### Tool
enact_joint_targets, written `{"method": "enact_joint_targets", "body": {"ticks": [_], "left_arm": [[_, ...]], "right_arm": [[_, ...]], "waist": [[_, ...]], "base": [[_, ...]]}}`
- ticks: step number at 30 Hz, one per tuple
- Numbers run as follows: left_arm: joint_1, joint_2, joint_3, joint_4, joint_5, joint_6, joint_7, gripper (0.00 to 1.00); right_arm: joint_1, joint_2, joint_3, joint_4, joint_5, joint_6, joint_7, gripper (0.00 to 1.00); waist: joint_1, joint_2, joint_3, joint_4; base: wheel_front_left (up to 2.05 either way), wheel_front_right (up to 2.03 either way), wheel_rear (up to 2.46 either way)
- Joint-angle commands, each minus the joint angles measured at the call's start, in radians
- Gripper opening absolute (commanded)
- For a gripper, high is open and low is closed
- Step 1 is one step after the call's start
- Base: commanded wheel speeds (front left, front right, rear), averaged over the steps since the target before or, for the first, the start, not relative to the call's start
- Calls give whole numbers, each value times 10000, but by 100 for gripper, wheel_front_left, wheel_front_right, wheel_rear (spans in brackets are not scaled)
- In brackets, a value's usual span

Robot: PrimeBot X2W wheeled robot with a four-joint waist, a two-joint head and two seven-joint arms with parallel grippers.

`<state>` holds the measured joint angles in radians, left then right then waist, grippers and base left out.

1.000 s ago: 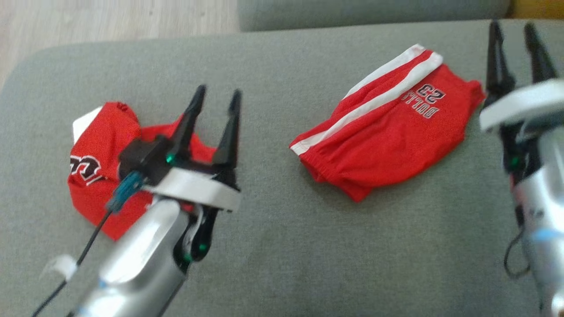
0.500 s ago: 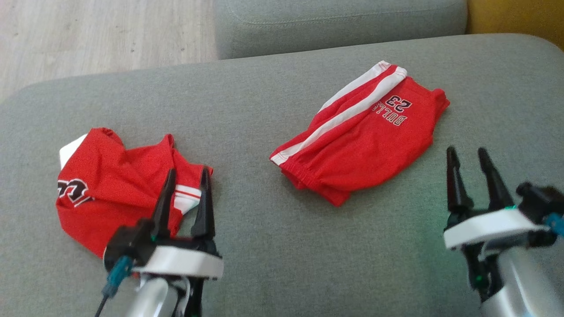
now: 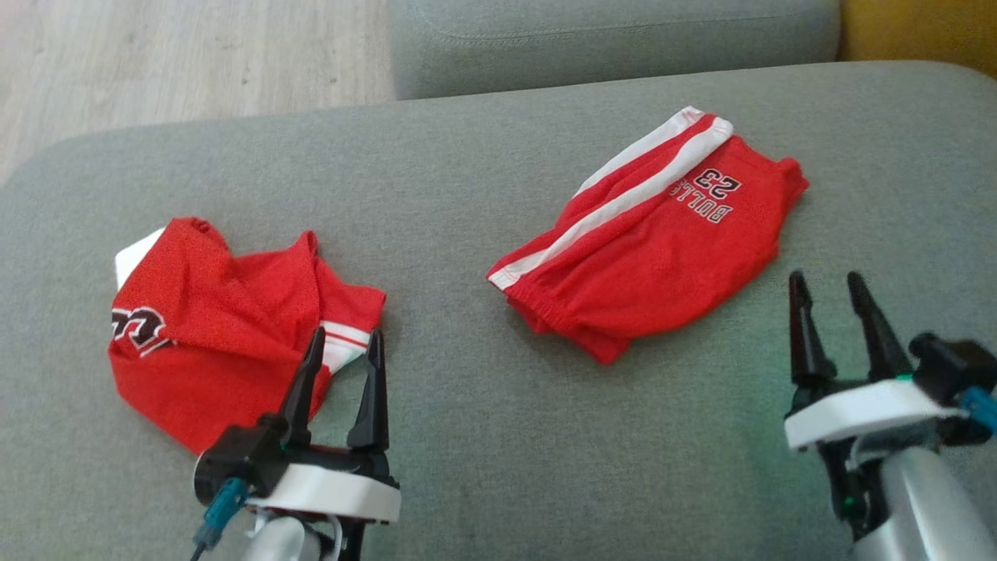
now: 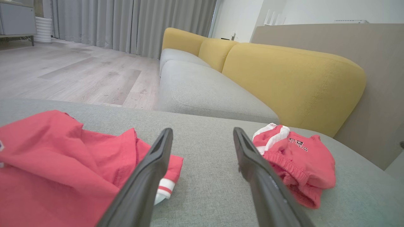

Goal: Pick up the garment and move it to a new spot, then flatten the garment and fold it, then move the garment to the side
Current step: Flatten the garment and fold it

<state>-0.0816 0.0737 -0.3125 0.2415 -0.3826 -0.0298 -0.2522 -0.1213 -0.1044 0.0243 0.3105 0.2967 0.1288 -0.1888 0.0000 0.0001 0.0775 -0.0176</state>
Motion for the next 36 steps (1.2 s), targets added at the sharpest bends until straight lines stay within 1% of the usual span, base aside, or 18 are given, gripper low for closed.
{"method": "enact_joint_targets", "body": {"ticks": [1,5,8,12,13,16,20,25,29,32,36], "left_arm": [[-575,-69,430,-219,151,-111,-95,100],[-833,-141,471,-199,308,-250,-95,100],[-1101,-173,472,-228,401,-327,-95,100],[-1460,-202,389,-232,480,-435,-95,100],[-1460,-202,389,-232,480,-435,-95,100],[-1717,-217,315,-246,484,-494,-95,100],[-1976,-228,212,-269,471,-553,-95,100],[-2200,-232,-7,-322,279,-556,-95,100],[-2326,-233,-175,-358,190,-485,-95,100],[-2390,-233,-232,-371,171,-423,-95,100],[-2521,-234,-304,-398,158,-374,-95,100]], "right_arm": [[-714,-148,-16,-389,-163,19,217,100],[-1529,-411,-338,-279,-524,19,906,100],[-2377,-705,-718,141,-853,19,1597,100],[-3584,-1048,-1441,1191,-1349,19,2573,100],[-3584,-1048,-1441,1191,-1349,19,2573,100],[-4464,-1199,-2088,2178,-1600,19,3219,100],[-5390,-1369,-2642,3443,-1941,19,3784,100],[-6237,-1529,-3266,4828,-2281,19,4204,100],[-6749,-1625,-3586,5685,-2499,19,4302,100],[-7029,-1579,-3620,6258,-2617,19,4414,100],[-7307,-1609,-3633,6769,-2603,19,4276,100]], "waist": [[0,-1,120,138],[0,-1,485,376],[0,-1,954,594],[0,-1,1535,916],[0,-1,1535,916],[0,-1,1939,1162],[0,-1,2325,1427],[0,-1,2693,1665],[0,-1,2896,1746],[0,-1,2980,1759],[0,-1,3053,1777]], "base": [[0,0,0],[0,0,0],[0,0,0],[0,0,0],[0,0,0],[0,0,0],[0,0,0],[0,0,0],[0,0,0],[0,0,0],[0,0,0]]}}
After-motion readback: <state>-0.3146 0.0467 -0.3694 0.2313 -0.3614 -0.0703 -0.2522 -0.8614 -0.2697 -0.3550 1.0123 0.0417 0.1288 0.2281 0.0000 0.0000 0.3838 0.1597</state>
